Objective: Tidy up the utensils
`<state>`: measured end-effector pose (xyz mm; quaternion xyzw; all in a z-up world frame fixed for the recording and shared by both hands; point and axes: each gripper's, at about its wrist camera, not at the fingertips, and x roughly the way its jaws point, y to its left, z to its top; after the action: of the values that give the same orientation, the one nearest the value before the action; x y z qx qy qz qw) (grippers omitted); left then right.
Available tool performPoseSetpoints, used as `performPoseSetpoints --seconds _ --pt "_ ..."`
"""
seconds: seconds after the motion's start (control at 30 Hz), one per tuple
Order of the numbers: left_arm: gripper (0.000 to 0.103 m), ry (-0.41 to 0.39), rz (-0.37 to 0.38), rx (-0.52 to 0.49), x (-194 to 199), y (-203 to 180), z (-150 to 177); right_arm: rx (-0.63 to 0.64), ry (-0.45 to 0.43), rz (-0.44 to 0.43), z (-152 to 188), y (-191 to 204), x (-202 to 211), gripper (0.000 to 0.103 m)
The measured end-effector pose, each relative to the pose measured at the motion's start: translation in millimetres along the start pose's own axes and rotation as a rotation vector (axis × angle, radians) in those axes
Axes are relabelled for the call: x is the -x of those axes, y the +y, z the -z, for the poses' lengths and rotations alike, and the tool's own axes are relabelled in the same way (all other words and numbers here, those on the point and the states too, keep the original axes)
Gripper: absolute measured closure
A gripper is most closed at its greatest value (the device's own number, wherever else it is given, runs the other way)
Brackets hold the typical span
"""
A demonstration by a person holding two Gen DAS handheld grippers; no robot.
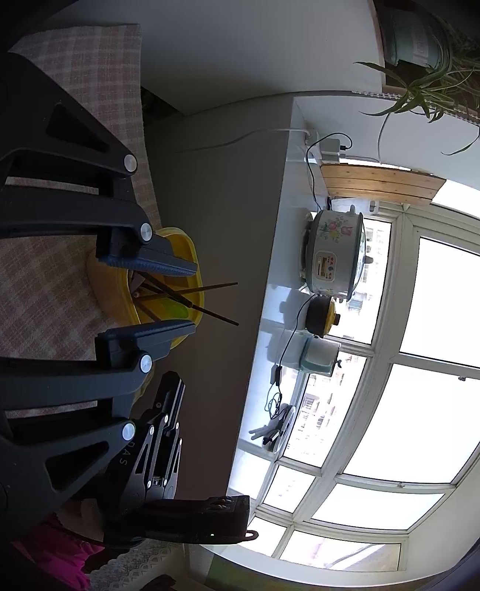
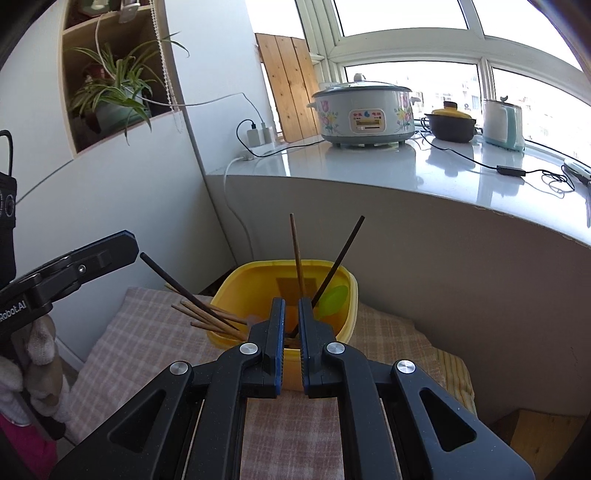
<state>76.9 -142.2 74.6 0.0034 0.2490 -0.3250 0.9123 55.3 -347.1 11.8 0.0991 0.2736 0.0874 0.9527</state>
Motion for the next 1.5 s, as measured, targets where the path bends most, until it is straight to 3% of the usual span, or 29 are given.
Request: performPoseSetpoints --seconds 0.07,0.13,0.17,0.33,0.37,0.43,0.53,0.63,0.73,1.1,1.5 --pt "0.075 -0.008 -0.007 0.006 11.4 -2.8 9.8 0.01 -0.007 0.025 6.5 2.6 8.2 0.093" --pt "0.059 -0.009 -0.021 0.006 20.0 -6.3 21.6 0.017 -0.013 0.046 13.5 5.4 14.2 0.079" --pt "0.056 -0.007 -0.032 0.002 23.3 -8.1 27.3 0.018 -0.014 0.05 16.9 6.4 16.6 0.077" --pt "0.022 -0.016 -0.082 0.002 38.4 -14.8 50.7 0.017 -0.018 0.074 28.7 9.3 25.7 0.072" --pt "0.019 -0.021 -0.088 0.006 41.5 -15.6 53.6 0.016 -0.024 0.08 30.1 9.8 27.3 0.067" --pt "0.013 -0.028 -0.1 0.013 45.9 -15.7 57.0 0.012 -0.041 0.096 32.9 11.3 31.6 0.049" --pt "0.0 -0.032 -0.129 0.011 50.6 -17.0 59.3 0.017 -0.058 0.117 34.6 13.5 35.7 0.044" --pt "0.0 -0.045 -0.183 0.004 55.8 -19.5 63.3 0.023 -0.075 0.129 35.9 15.6 38.6 0.028" --pt "0.0 -0.042 -0.226 0.004 57.4 -19.9 67.6 0.017 -0.089 0.138 37.4 15.5 41.2 0.024" --pt "0.0 0.019 -0.265 0.013 49.8 -18.4 79.7 0.018 -0.099 0.172 43.5 12.2 45.0 0.02" --pt "0.0 0.014 -0.303 0.038 50.4 -9.5 81.9 0.011 -0.077 0.154 44.2 11.4 36.3 0.02"
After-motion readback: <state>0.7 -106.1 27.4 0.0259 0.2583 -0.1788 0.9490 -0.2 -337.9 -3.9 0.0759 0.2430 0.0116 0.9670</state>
